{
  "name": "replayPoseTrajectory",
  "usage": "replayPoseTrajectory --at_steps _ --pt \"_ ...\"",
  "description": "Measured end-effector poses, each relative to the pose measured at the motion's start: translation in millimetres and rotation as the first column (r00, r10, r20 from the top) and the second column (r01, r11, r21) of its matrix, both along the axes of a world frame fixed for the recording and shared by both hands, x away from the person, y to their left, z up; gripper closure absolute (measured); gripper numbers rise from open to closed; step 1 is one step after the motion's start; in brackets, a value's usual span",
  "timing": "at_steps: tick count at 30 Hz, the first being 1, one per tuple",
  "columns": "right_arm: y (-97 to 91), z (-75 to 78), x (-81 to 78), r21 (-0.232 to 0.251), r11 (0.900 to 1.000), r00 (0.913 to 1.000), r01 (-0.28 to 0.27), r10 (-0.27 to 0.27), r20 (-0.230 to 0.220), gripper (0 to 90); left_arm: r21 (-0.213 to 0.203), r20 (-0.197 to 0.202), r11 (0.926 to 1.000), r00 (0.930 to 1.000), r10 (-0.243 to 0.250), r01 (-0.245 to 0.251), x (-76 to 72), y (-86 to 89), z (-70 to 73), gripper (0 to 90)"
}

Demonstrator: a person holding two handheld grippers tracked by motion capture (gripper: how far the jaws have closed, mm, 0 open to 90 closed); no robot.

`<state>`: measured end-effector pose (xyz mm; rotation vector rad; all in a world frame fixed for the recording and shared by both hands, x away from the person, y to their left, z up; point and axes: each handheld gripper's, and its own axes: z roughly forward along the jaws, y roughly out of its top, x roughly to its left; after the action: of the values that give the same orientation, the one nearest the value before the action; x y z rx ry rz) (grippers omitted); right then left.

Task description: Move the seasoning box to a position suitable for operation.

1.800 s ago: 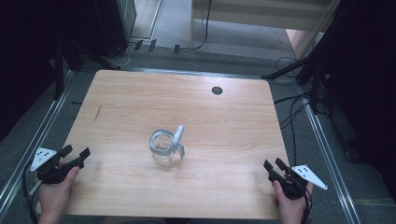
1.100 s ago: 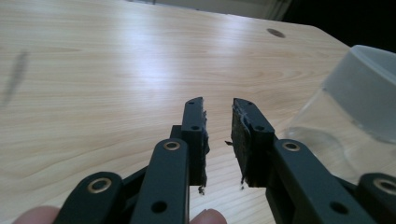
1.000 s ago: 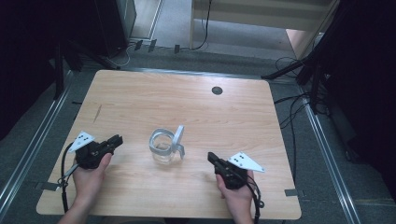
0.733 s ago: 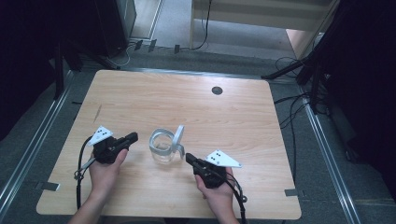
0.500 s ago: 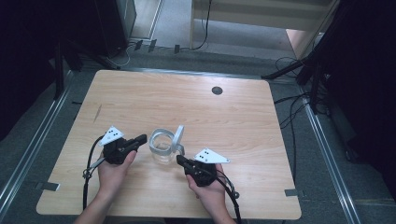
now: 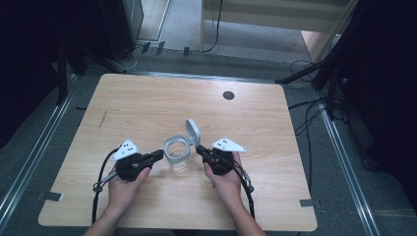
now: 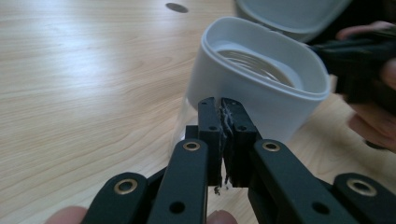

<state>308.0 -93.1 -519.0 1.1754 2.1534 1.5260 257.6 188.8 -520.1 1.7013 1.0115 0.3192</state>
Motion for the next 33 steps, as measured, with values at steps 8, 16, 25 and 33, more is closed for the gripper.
replayPoseTrajectory --at_steps 8,16,25,33 --pt "-5.9 0.4 -11.8 0.024 0.9963 0.9966 0.082 -0.082 0.000 90.0 -0.026 -0.019 0.9946 0.9948 0.100 -0.101 27.5 6.6 2.2 86.9" --pt "13.9 6.4 -42.3 0.005 0.9904 0.9904 0.138 -0.138 -0.001 88.0 0.000 -0.020 0.9992 0.9990 0.041 -0.041 38.7 -6.8 8.9 89.2" --pt "13.1 4.4 -40.2 -0.025 0.9795 0.9794 0.200 -0.201 -0.023 90.0 0.024 -0.021 0.9997 0.9998 -0.003 0.003 19.3 -16.7 9.5 88.4" --pt "3.3 6.0 -30.9 -0.020 0.9844 0.9845 0.175 -0.175 -0.010 90.0 0.016 -0.014 0.9994 0.9995 -0.029 0.029 1.6 -27.7 7.6 88.6"
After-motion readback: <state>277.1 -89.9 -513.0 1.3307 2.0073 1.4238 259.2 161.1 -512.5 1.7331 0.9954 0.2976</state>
